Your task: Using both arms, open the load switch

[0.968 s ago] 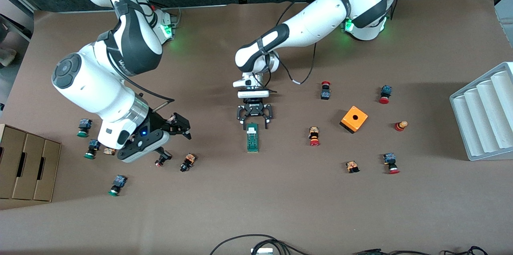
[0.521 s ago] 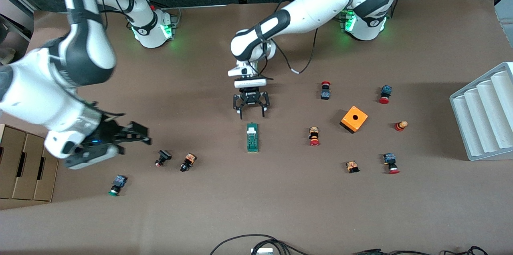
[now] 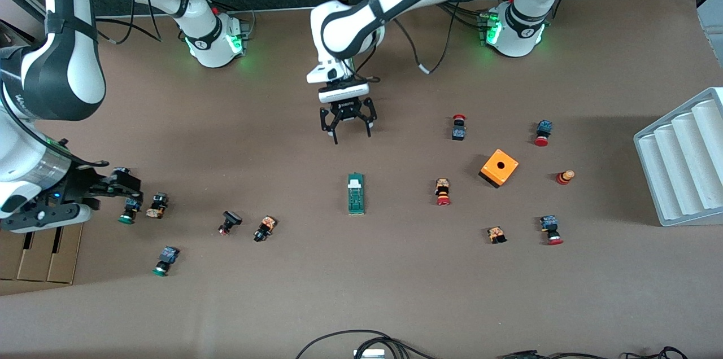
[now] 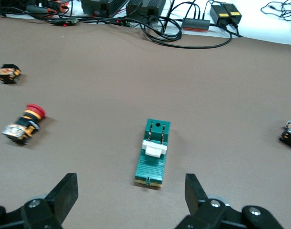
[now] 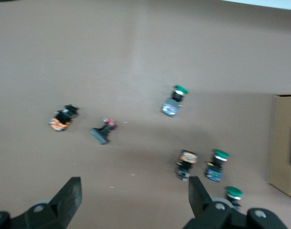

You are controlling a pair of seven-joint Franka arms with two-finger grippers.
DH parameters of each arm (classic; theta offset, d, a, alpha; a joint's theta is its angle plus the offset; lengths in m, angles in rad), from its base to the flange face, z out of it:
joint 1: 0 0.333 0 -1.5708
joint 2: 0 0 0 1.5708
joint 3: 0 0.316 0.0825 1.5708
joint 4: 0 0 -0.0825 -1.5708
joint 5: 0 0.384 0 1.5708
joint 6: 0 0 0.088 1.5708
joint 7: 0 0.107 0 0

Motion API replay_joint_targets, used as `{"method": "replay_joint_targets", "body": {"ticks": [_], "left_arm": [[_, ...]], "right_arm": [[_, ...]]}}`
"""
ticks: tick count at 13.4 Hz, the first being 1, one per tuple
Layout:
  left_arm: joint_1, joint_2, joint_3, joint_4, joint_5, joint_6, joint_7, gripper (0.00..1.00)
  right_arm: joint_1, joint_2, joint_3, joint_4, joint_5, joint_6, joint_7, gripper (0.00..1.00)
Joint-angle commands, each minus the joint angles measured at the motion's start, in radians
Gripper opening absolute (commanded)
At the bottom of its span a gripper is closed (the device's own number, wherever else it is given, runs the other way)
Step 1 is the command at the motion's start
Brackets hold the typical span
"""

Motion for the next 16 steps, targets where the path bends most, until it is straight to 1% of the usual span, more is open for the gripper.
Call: {"method": "replay_joint_targets", "body": {"ticks": [1, 4, 8, 9, 11, 12, 14, 16], "left_arm": [[0.072, -0.122, -0.042, -0.040, -0.127, 0.020, 0.136, 0.99], [0.131, -0.209, -0.043, -0.040, -0.290, 0.020, 0.301, 0.99], [0.228, -0.316, -0.048, -0.039, -0.482, 0.013, 0.495, 0.99], [0.260, -0.340, -0.048, -0.039, -0.521, 0.013, 0.541, 0.99], [0.344, -0.372, -0.048, -0.037, -0.618, 0.013, 0.668, 0.99], [0.384, -0.377, -0.051, -0.031, -0.652, 0.014, 0.723, 0.99], [0.450, -0.416, -0.050, -0.029, -0.721, 0.014, 0.838, 0.99], [0.533, -0.458, -0.048, -0.034, -0.827, 0.008, 1.002, 0.99]], "right_arm": [[-0.051, -0.033, 0.024, -0.008, -0.042, -0.018, 0.008, 1.00], [-0.165, -0.047, 0.108, -0.009, -0.043, -0.011, 0.008, 1.00], [-0.174, -0.050, 0.110, -0.007, -0.045, -0.012, 0.006, 1.00], [-0.186, -0.054, 0.122, -0.007, -0.045, -0.012, 0.008, 1.00], [-0.286, -0.059, 0.232, -0.007, -0.055, -0.011, 0.009, 1.00], [-0.294, -0.061, 0.246, -0.007, -0.059, -0.011, 0.011, 1.00], [-0.294, -0.062, 0.246, -0.007, -0.059, -0.012, 0.014, 0.99], [-0.295, -0.062, 0.248, -0.005, -0.057, -0.012, 0.009, 0.99]]}}
